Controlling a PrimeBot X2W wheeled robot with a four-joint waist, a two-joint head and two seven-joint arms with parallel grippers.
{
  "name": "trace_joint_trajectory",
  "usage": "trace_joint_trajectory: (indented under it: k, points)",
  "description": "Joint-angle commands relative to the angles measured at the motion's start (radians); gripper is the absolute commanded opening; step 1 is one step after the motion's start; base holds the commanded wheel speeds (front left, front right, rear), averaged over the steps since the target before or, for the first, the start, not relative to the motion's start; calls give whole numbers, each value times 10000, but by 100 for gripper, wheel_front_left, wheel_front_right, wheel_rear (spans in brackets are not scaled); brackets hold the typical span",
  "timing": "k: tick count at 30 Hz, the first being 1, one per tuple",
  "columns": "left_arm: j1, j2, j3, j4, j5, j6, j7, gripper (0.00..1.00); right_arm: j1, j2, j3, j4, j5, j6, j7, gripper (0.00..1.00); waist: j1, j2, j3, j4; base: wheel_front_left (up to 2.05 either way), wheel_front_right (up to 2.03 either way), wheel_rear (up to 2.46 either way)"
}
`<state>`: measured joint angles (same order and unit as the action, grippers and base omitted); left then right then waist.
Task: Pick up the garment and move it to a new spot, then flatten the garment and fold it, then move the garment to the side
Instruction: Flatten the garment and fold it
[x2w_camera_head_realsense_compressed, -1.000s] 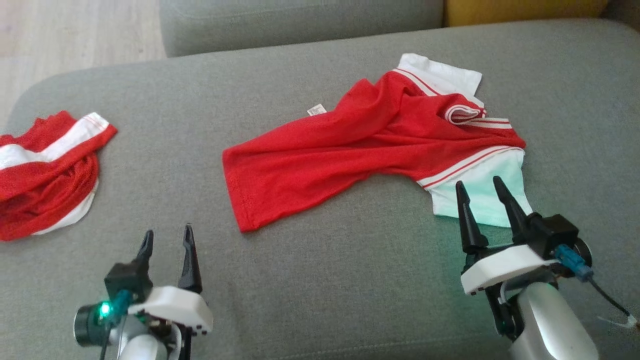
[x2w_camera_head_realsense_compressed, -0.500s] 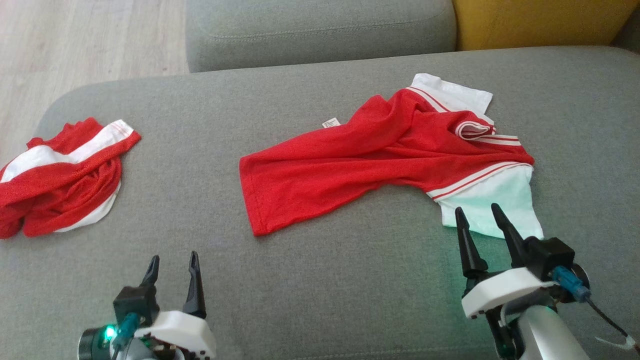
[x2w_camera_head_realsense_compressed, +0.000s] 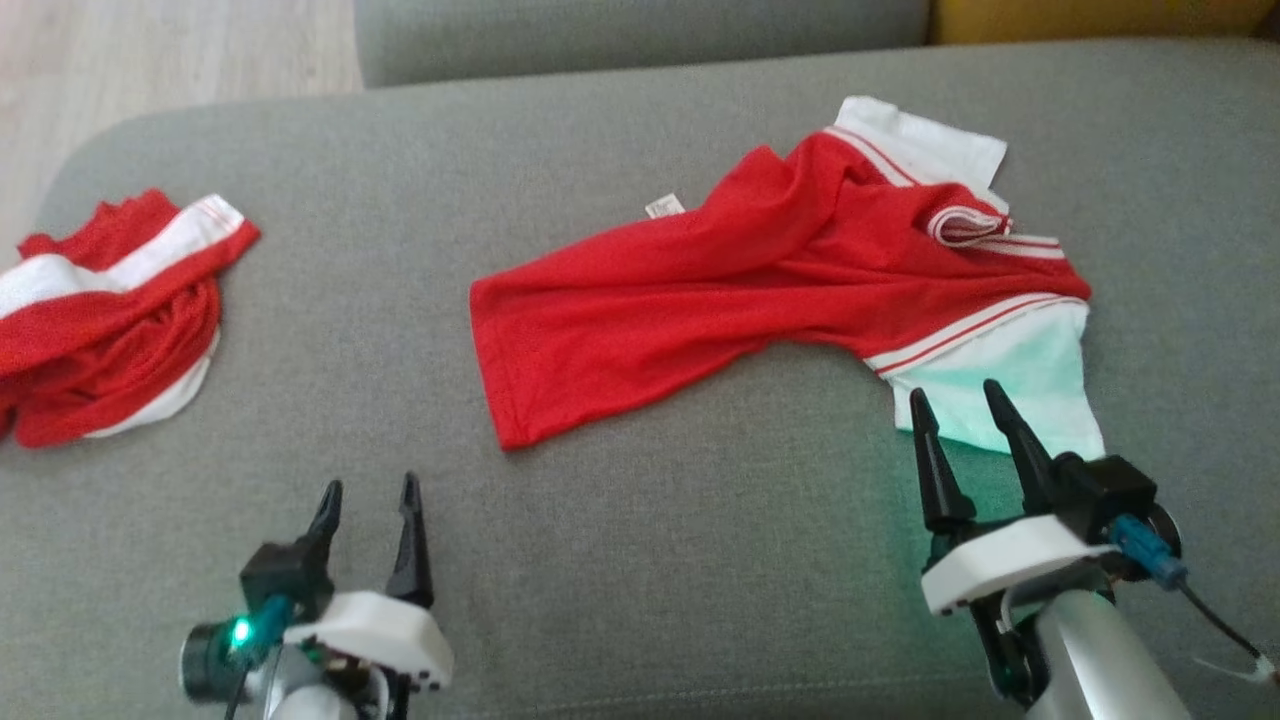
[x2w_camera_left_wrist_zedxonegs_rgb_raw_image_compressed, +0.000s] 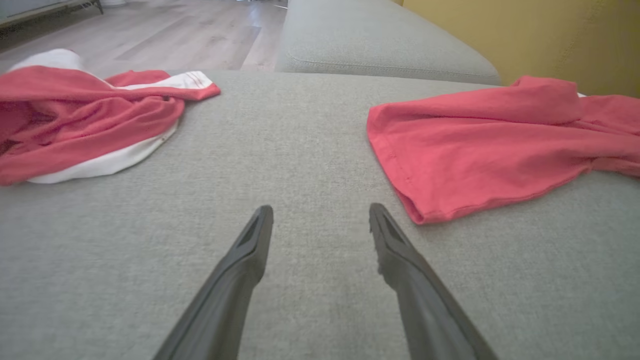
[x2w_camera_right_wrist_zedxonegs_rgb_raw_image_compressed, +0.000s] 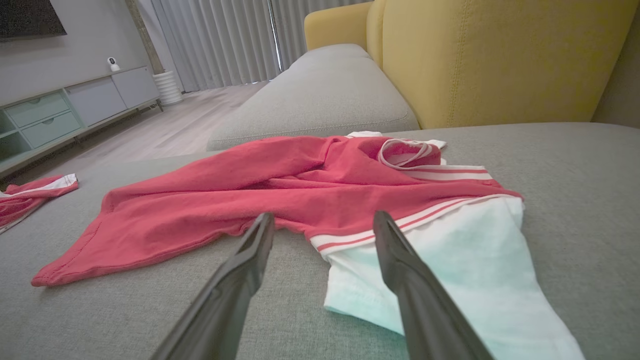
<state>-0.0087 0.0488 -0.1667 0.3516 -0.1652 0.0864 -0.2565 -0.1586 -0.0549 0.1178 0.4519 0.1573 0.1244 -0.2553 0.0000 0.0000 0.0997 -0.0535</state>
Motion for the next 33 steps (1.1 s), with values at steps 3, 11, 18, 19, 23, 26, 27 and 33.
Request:
trace_joint_trajectory:
  k: [3,11,18,19,23,26,27,33]
  points:
    - [-972,15,-73,-11,-381,-135,-53,100,-674,47,258,-494,18,63,-65,100,0,0,650,-153,0,0,0]
    - [-1920,15,-857,764,-1324,-330,-53,100,-1237,47,321,-915,75,63,-65,100,0,0,1437,-753,0,0,0]
    - [-2463,15,-942,1488,-1782,-208,-53,100,-1451,47,120,-1010,130,63,-65,100,0,0,1892,-1279,0,0,0]
    - [-2503,15,-918,1628,-1823,-152,-53,100,-1461,47,80,-1011,112,63,-65,100,0,0,1916,-1326,0,0,0]
    - [-2563,15,-914,2027,-1910,-85,-53,78,-1454,47,-102,-992,85,63,-65,100,0,0,1964,-1427,0,0,0]
    - [-2568,15,-998,2410,-1904,-86,-53,0,-1415,47,-353,-958,34,63,-65,100,0,0,1965,-1447,0,0,0]
    - [-2565,15,-1034,2476,-1902,-101,-53,0,-1399,47,-442,-936,15,63,-65,100,0,0,1959,-1439,0,0,0]
    - [-2493,15,-1232,2664,-1915,-108,-53,0,-1282,47,-943,-726,-161,63,-65,100,0,0,1888,-1287,0,0,0]
